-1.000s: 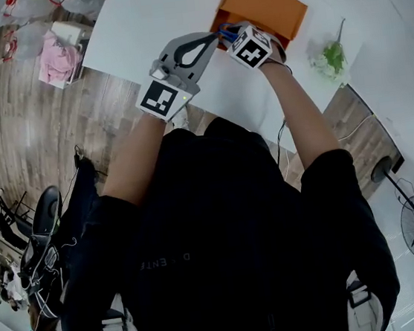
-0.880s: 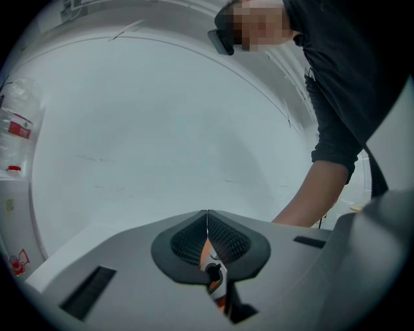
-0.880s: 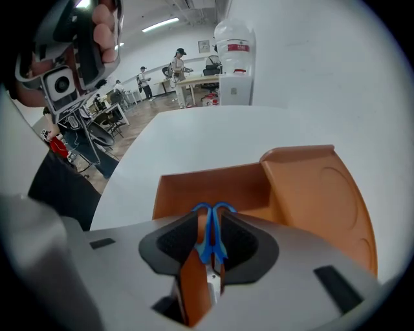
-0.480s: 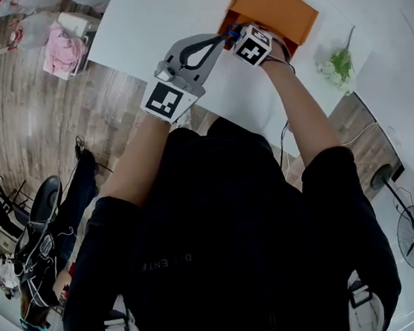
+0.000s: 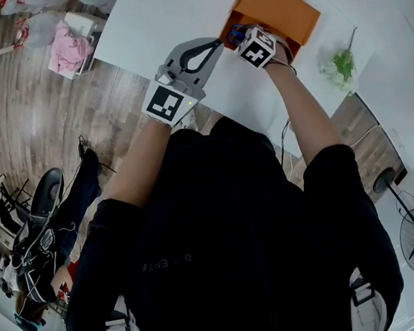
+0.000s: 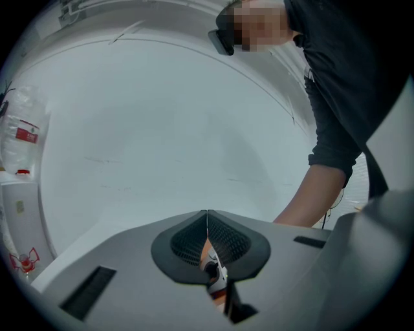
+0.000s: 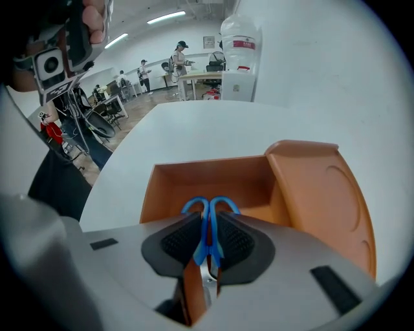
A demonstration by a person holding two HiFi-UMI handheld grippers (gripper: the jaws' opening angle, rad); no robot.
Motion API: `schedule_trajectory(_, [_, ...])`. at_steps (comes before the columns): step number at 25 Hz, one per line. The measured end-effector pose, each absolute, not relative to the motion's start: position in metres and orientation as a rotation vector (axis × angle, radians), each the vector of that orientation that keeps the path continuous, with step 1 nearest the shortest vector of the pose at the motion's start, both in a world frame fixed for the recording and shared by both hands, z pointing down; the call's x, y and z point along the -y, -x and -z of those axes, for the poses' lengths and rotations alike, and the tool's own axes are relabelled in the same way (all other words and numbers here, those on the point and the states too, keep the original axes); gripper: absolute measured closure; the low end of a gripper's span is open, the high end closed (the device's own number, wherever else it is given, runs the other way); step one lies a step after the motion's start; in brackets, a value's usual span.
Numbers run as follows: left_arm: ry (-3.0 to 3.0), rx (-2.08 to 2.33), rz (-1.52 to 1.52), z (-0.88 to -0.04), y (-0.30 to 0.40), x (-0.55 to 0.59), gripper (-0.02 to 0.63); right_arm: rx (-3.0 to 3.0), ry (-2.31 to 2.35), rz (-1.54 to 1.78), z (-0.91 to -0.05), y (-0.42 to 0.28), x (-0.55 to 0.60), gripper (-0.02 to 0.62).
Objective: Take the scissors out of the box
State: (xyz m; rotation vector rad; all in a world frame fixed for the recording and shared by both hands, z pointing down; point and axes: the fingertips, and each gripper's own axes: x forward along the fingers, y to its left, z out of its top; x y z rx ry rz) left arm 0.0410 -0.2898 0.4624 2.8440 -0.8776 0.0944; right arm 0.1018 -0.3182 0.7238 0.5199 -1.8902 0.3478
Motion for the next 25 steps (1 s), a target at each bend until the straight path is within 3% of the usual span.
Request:
schedule_trajectory(11, [-2.889,0.834,-0.073,-0.444,-0.038,0.269,0.586,2.091,-0.806,-0.449,-0.665,-0.105,0.315,0.509])
schedule_trajectory(25, [-2.953,0.792,-0.029,-0.416,-0.036,0.247,0.586,2.258,-1.036,-0.319,-0.591,-0.109,0.303,0.511])
